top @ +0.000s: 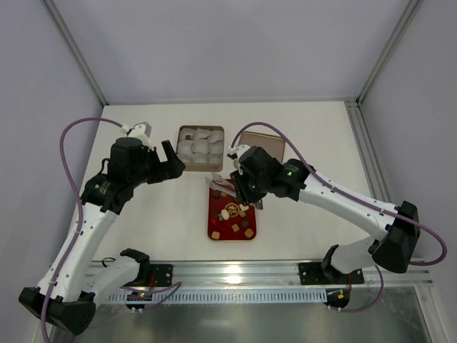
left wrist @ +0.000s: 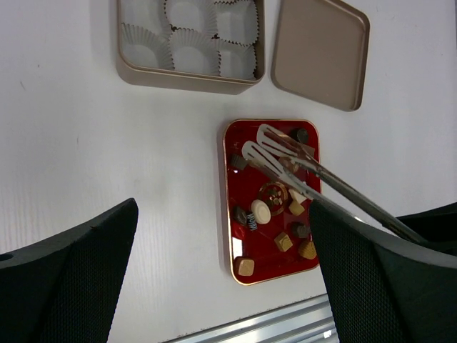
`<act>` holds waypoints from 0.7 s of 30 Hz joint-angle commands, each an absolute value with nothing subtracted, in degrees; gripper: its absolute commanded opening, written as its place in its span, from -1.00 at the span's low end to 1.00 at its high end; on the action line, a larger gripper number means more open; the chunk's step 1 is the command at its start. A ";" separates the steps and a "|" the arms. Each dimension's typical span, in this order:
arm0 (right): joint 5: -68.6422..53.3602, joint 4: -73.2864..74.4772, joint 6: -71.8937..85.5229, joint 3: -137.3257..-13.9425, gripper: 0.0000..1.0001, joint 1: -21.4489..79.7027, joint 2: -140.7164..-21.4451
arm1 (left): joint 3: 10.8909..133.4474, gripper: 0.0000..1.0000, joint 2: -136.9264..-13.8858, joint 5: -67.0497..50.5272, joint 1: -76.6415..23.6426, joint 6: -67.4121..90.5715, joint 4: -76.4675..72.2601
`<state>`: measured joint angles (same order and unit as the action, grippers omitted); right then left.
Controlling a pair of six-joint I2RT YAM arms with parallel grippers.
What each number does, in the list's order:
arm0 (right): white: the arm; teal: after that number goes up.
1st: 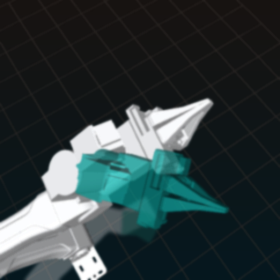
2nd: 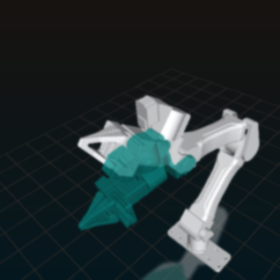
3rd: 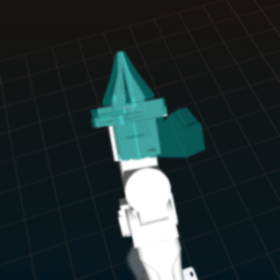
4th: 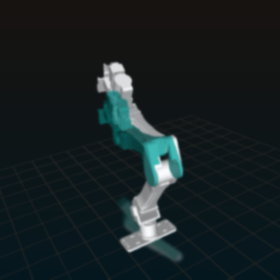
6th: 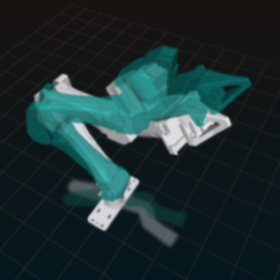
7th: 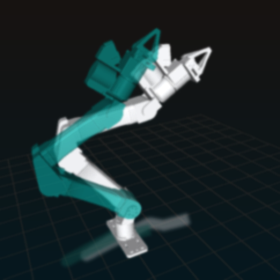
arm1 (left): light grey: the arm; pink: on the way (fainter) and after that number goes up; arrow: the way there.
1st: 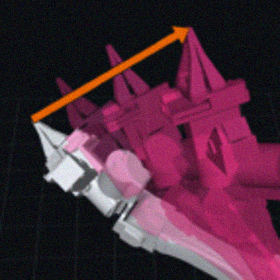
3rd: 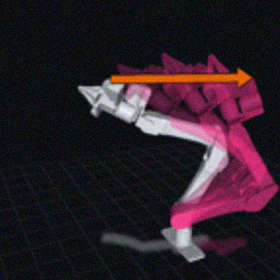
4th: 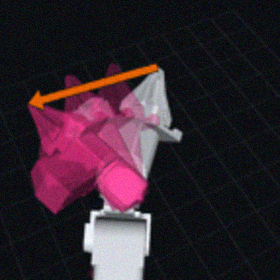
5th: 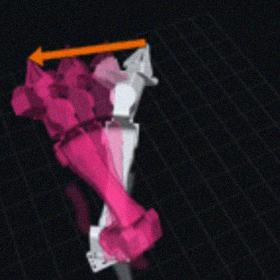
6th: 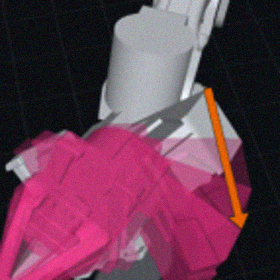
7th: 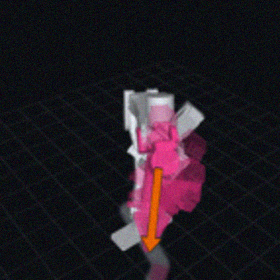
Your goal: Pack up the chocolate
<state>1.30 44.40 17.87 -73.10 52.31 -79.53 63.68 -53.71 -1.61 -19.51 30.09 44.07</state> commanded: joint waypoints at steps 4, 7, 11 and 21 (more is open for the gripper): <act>1.05 45.00 15.91 -72.42 -0.21 54.58 -80.33 | 64.25 0.99 -53.61 -2.37 -19.69 31.11 41.57; 1.93 45.26 15.56 -72.68 -0.21 55.19 -81.29 | 64.16 0.99 -53.35 -2.29 -19.69 31.03 41.75; 2.72 45.70 15.21 -72.95 -0.21 55.90 -82.35 | 63.99 0.99 -53.17 -2.20 -19.60 31.11 42.01; 5.01 46.49 14.41 -73.30 -0.22 56.08 -84.64 | 63.81 0.99 -53.35 -2.29 -19.69 31.11 42.10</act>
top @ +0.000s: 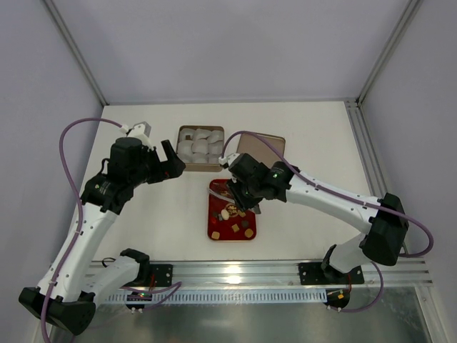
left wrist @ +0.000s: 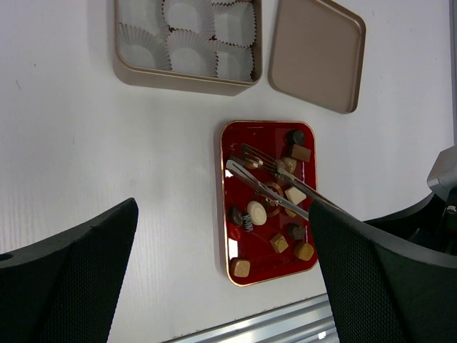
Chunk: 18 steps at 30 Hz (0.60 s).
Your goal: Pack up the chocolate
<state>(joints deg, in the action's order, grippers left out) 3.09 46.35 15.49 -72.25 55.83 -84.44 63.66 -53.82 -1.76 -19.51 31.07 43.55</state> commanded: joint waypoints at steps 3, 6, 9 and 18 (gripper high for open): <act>5.01 46.41 14.06 -73.30 -0.22 56.25 -85.08 | 63.72 0.99 -53.44 -2.46 -19.60 31.11 42.01; 5.01 46.32 13.80 -73.39 -0.22 56.25 -85.69 | 63.63 0.99 -53.53 -2.55 -19.60 31.03 41.92; 4.83 46.14 13.62 -73.39 -0.21 56.34 -86.31 | 63.63 0.99 -53.53 -2.64 -19.60 31.11 41.92; 4.92 46.14 13.27 -73.65 -0.22 56.78 -88.06 | 63.28 0.99 -53.52 -2.55 -19.60 30.94 41.84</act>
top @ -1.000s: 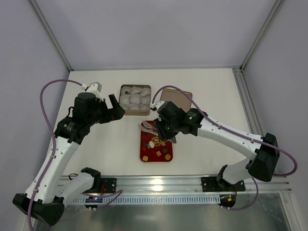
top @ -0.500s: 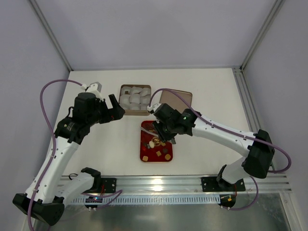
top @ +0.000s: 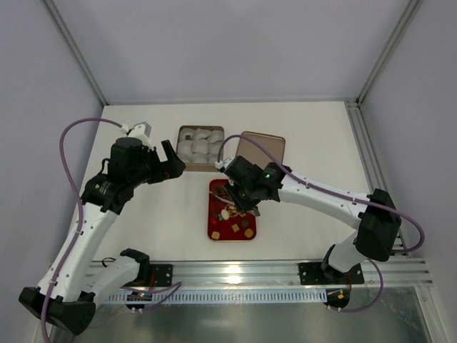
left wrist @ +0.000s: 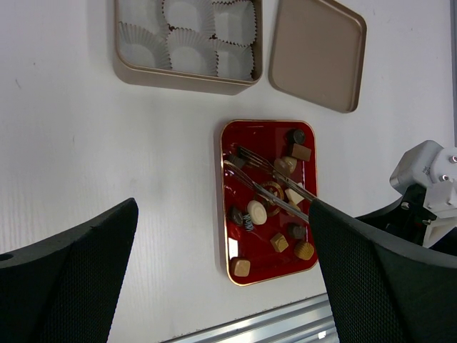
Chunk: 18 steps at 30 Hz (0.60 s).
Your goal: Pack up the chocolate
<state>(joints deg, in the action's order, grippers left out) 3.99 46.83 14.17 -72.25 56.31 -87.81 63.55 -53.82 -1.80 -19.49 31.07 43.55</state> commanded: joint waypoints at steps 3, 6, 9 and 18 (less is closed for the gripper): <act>5.01 46.05 13.36 -73.83 -0.30 56.78 -88.68 | 63.19 0.99 -53.52 -2.55 -19.60 31.02 41.75; 5.19 46.14 13.53 -74.09 -0.35 56.78 -88.86 | 63.11 0.99 -53.35 -2.55 -19.60 30.94 41.75; 5.27 46.76 13.54 -74.70 -0.40 56.78 -88.51 | 63.28 1.00 -53.44 -2.55 -19.60 30.85 41.75; 5.97 50.09 14.24 -78.13 -0.45 56.69 -85.61 | 63.37 0.99 -53.44 -2.72 -19.60 30.94 41.75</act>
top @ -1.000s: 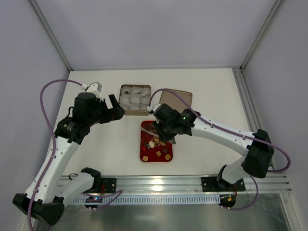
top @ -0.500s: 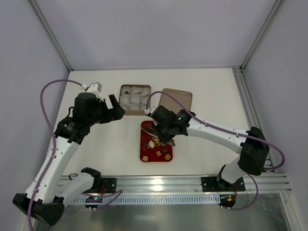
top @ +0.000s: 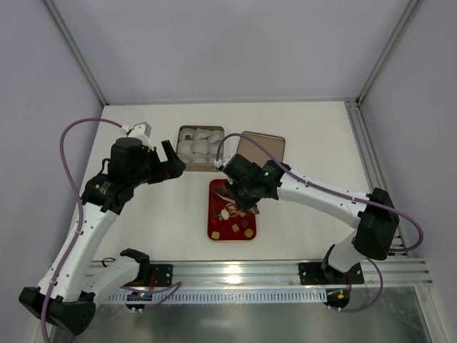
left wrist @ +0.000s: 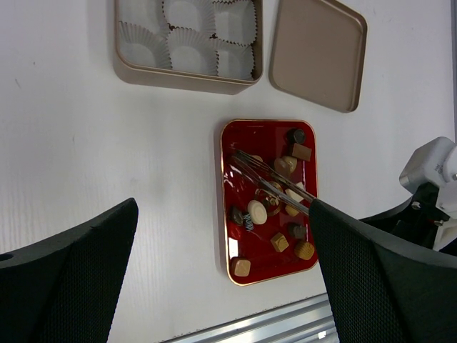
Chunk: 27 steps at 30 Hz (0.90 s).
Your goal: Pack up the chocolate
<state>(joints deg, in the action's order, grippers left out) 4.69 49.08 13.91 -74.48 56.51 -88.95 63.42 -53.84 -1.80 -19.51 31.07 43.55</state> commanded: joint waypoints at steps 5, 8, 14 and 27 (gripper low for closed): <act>6.77 51.85 14.33 -79.80 -0.45 56.43 -84.55 | 63.37 0.99 -53.18 -2.72 -19.60 30.94 41.75; 6.94 52.21 14.24 -80.59 -0.45 56.16 -84.20 | 63.46 1.00 -53.09 -2.64 -19.60 30.94 41.75; 6.86 51.94 13.62 -84.63 -0.45 54.23 -85.77 | 63.63 0.99 -52.56 -2.55 -19.60 30.94 41.84; 3.07 45.44 13.36 -106.85 -0.46 44.65 -104.14 | 65.04 0.99 -53.00 -2.98 -19.60 30.41 42.80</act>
